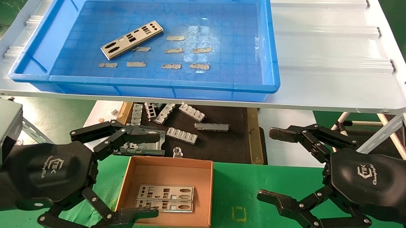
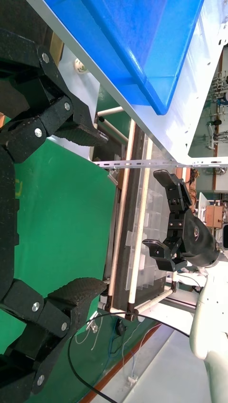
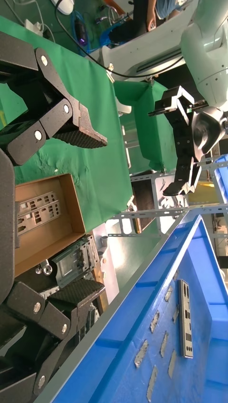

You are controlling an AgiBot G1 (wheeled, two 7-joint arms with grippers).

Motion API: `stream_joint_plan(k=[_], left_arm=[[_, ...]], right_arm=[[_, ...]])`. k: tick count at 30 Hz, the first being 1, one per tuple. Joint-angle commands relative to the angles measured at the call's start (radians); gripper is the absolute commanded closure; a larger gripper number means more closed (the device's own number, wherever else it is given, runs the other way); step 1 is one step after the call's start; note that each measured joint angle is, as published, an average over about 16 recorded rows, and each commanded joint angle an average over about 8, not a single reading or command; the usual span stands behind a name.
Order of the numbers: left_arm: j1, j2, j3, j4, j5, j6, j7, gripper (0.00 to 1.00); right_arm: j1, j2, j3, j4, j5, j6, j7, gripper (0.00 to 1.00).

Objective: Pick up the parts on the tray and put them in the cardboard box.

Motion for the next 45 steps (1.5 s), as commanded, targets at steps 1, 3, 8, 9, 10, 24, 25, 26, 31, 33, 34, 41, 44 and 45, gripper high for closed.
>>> stream_joint_plan(k=[1,3,8,9,10,24,25,26,31,33,34,41,44,45], left_arm=[[0.000,0.000,0.000,0.000,0.000,0.000,0.000,0.00],[0.000,0.000,0.000,0.000,0.000,0.000,0.000,0.00],[0.000,0.000,0.000,0.000,0.000,0.000,0.000,0.00],[0.000,0.000,0.000,0.000,0.000,0.000,0.000,0.00],[0.000,0.000,0.000,0.000,0.000,0.000,0.000,0.00],[-0.036,0.027,0.000,0.050,0.036,-0.086,-0.012,0.00],[-0.051,0.037,0.001,0.064,0.047,-0.108,-0.017,0.00],[-0.068,0.048,0.003,0.080,0.060,-0.132,-0.023,0.00],[-0.187,0.115,0.021,0.185,0.135,-0.239,-0.032,0.00],[-0.245,0.146,0.034,0.241,0.174,-0.273,-0.023,0.00],[-0.276,0.162,0.042,0.273,0.197,-0.287,-0.017,0.00],[-0.505,0.268,0.117,0.538,0.364,-0.341,0.052,0.00],[-0.598,0.308,0.154,0.655,0.432,-0.340,0.096,0.00],[-0.627,0.319,0.165,0.693,0.453,-0.338,0.111,0.00]], right_arm=[[0.000,0.000,0.000,0.000,0.000,0.000,0.000,0.00],[0.000,0.000,0.000,0.000,0.000,0.000,0.000,0.00],[0.000,0.000,0.000,0.000,0.000,0.000,0.000,0.00],[0.000,0.000,0.000,0.000,0.000,0.000,0.000,0.00],[0.000,0.000,0.000,0.000,0.000,0.000,0.000,0.00],[0.000,0.000,0.000,0.000,0.000,0.000,0.000,1.00],[0.000,0.000,0.000,0.000,0.000,0.000,0.000,1.00],[0.000,0.000,0.000,0.000,0.000,0.000,0.000,1.00],[0.000,0.000,0.000,0.000,0.000,0.000,0.000,1.00],[0.000,0.000,0.000,0.000,0.000,0.000,0.000,1.00],[0.000,0.000,0.000,0.000,0.000,0.000,0.000,1.00],[0.000,0.000,0.000,0.000,0.000,0.000,0.000,1.00],[0.000,0.000,0.000,0.000,0.000,0.000,0.000,1.00],[0.000,0.000,0.000,0.000,0.000,0.000,0.000,1.00]])
